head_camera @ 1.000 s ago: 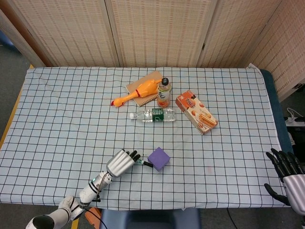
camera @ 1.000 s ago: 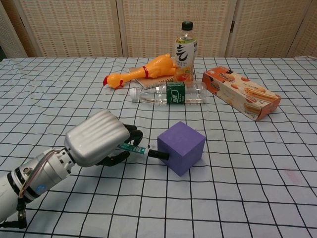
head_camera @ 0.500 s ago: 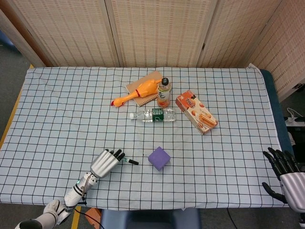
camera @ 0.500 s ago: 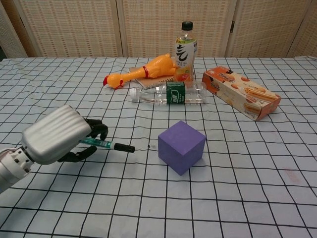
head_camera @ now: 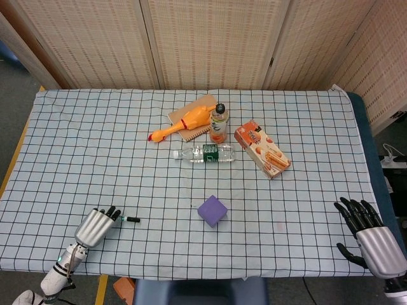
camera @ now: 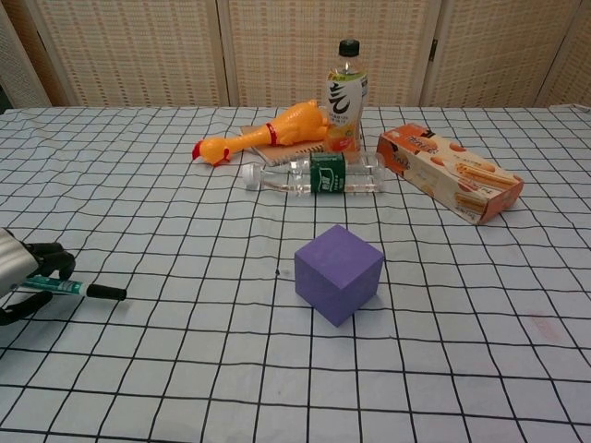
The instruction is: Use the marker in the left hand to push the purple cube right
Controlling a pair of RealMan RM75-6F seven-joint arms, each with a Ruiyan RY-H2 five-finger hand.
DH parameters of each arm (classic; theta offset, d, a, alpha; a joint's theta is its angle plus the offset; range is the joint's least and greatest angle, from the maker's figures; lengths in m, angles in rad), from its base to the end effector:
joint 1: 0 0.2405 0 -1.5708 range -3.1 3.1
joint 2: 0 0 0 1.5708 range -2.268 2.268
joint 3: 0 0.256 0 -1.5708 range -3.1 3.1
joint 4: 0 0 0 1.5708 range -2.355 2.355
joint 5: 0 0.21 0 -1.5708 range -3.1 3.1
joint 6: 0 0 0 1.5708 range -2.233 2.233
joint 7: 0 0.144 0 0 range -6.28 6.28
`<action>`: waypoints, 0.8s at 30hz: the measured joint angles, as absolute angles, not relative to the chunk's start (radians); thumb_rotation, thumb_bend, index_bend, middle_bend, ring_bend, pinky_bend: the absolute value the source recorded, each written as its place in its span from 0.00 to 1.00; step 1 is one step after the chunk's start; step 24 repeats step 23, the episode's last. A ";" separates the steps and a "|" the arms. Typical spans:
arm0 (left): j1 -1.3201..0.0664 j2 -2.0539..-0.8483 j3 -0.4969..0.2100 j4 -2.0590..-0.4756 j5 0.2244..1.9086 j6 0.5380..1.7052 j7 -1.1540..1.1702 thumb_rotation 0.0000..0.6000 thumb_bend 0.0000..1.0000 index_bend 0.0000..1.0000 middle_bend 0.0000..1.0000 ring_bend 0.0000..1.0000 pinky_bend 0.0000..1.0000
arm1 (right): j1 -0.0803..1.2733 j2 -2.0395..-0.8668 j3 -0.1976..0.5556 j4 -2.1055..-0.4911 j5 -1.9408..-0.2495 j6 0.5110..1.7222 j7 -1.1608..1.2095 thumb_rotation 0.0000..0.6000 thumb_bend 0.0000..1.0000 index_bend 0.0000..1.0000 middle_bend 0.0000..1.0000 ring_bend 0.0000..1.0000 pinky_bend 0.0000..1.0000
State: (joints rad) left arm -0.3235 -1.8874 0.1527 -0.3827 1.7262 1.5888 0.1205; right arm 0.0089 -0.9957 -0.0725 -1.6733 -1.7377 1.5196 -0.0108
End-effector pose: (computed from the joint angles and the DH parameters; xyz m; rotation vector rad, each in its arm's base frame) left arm -0.3216 0.2403 -0.0092 -1.8880 -0.1113 -0.7647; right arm -0.2966 -0.1286 0.1672 1.6097 -0.8806 0.8587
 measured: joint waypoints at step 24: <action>-0.240 -1.683 0.138 -0.809 1.695 1.648 0.058 1.00 0.36 0.00 0.03 0.02 0.25 | 0.006 -1.002 -0.071 -1.679 -1.725 1.525 -0.027 1.00 0.18 0.00 0.00 0.00 0.00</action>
